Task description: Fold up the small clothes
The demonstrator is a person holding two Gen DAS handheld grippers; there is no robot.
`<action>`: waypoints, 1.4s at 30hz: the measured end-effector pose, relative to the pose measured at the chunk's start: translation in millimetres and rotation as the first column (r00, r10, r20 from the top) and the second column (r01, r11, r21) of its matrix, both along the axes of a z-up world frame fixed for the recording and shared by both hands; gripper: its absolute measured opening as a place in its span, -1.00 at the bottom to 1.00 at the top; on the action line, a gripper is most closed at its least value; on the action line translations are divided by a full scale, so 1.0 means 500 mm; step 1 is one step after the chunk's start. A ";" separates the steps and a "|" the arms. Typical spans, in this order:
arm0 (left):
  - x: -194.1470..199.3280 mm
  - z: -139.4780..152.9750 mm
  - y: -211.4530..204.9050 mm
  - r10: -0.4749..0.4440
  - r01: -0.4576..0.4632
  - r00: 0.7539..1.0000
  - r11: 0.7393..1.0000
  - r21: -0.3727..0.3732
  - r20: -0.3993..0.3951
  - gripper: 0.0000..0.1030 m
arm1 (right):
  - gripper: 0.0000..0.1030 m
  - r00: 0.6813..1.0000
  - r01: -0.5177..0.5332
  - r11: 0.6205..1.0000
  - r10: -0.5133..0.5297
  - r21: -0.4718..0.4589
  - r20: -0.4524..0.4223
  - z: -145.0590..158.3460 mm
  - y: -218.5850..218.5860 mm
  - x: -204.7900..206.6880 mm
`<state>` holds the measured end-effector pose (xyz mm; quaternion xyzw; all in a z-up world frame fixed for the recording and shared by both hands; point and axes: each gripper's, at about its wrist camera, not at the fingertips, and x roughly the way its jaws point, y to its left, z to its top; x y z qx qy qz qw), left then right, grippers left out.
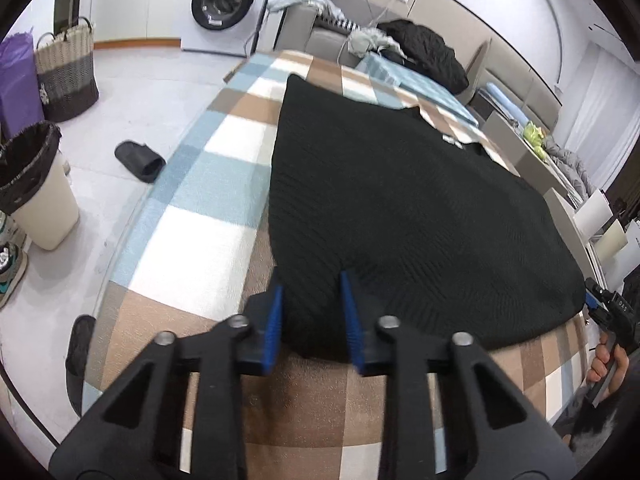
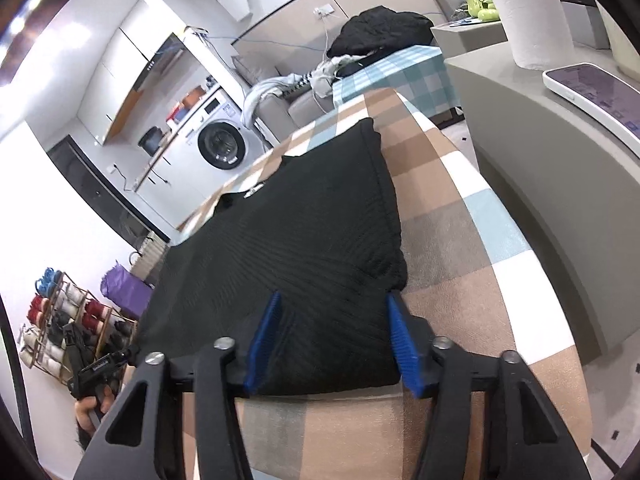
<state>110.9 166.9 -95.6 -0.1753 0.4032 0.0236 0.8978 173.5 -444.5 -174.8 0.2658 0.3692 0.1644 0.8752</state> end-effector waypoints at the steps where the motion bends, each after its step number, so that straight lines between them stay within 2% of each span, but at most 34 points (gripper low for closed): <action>1: -0.001 0.005 -0.004 -0.003 0.003 1.000 1.000 0.015 0.015 -0.70 | -0.11 1.000 -0.004 1.000 0.004 -0.001 -0.001 -0.001 0.001 0.001; 3: -0.004 0.012 -0.011 -0.004 0.003 0.999 0.999 0.039 0.032 -0.86 | -0.24 1.000 0.009 1.000 -0.009 -0.006 0.004 -0.003 0.003 0.003; 5: -0.005 0.019 -0.015 -0.001 -0.002 0.999 0.998 0.066 0.041 -0.92 | -0.48 0.999 0.018 1.000 -0.017 -0.015 0.027 0.001 0.006 0.006; 6: -0.008 0.020 -0.015 0.000 -0.003 0.999 0.998 0.064 0.042 -0.94 | -0.69 0.999 0.020 0.999 -0.019 -0.030 0.032 0.002 0.008 0.007; 7: -0.011 0.021 -0.012 0.002 -0.005 0.999 0.998 0.059 0.041 -0.94 | -0.79 0.999 0.025 0.998 -0.023 -0.057 0.034 0.003 0.012 0.011; 13: -0.058 0.019 -0.010 -0.004 0.000 0.999 0.996 0.085 0.038 -0.98 | -0.85 1.000 0.012 0.992 -0.009 -0.125 0.026 0.001 0.020 -0.004; 19: -0.128 0.014 -0.007 -0.037 0.035 0.999 0.993 0.112 0.020 -0.98 | -0.85 1.000 -0.013 0.990 0.014 -0.137 0.008 -0.007 0.008 -0.060; 25: -0.183 0.029 0.003 -0.029 0.025 0.999 0.992 0.126 0.026 -0.98 | -0.86 0.998 -0.057 0.981 0.059 -0.184 0.001 0.004 0.006 -0.114; 27: -0.194 0.034 0.013 -0.013 0.009 0.999 0.994 0.113 0.033 -0.98 | -0.82 0.998 -0.060 0.979 0.061 -0.194 0.003 0.007 0.003 -0.126; 29: -0.200 0.038 0.023 0.001 -0.003 0.999 0.997 0.081 0.036 -0.98 | -0.51 0.997 -0.070 0.988 0.072 -0.141 0.008 0.004 -0.006 -0.125; 30: -0.200 0.040 0.029 0.006 -0.008 0.999 0.998 0.060 0.038 -0.98 | -0.21 0.997 -0.072 0.992 0.074 -0.101 0.016 0.001 -0.011 -0.123; 31: -0.203 0.042 0.030 0.007 -0.010 0.999 0.998 0.054 0.041 -0.98 | -0.08 0.997 -0.072 0.995 0.074 -0.076 0.018 -0.002 -0.014 -0.119; 34: -0.206 0.052 0.027 0.014 -0.017 0.999 0.998 0.065 0.042 -0.97 | -0.08 0.998 -0.058 0.998 0.058 -0.024 0.004 -0.016 -0.020 -0.096; 35: -0.203 0.054 0.026 0.015 -0.018 0.999 0.998 0.064 0.044 -0.93 | -0.08 0.999 -0.049 0.999 0.049 -0.009 -0.007 -0.019 -0.021 -0.088; 37: -0.200 0.060 0.022 0.029 -0.032 0.999 0.997 0.070 0.039 -0.70 | -0.08 0.999 -0.041 0.999 0.041 0.026 -0.023 -0.028 -0.023 -0.067; 39: -0.193 0.063 0.016 0.039 -0.042 0.998 0.997 0.071 0.042 -0.22 | -0.08 0.999 -0.005 0.999 0.007 0.041 -0.041 -0.036 -0.028 -0.047; 42: -0.188 0.072 0.001 0.030 -0.033 0.997 0.998 0.054 0.071 0.01 | -0.08 0.998 0.018 0.998 -0.014 0.068 -0.060 -0.045 -0.030 -0.025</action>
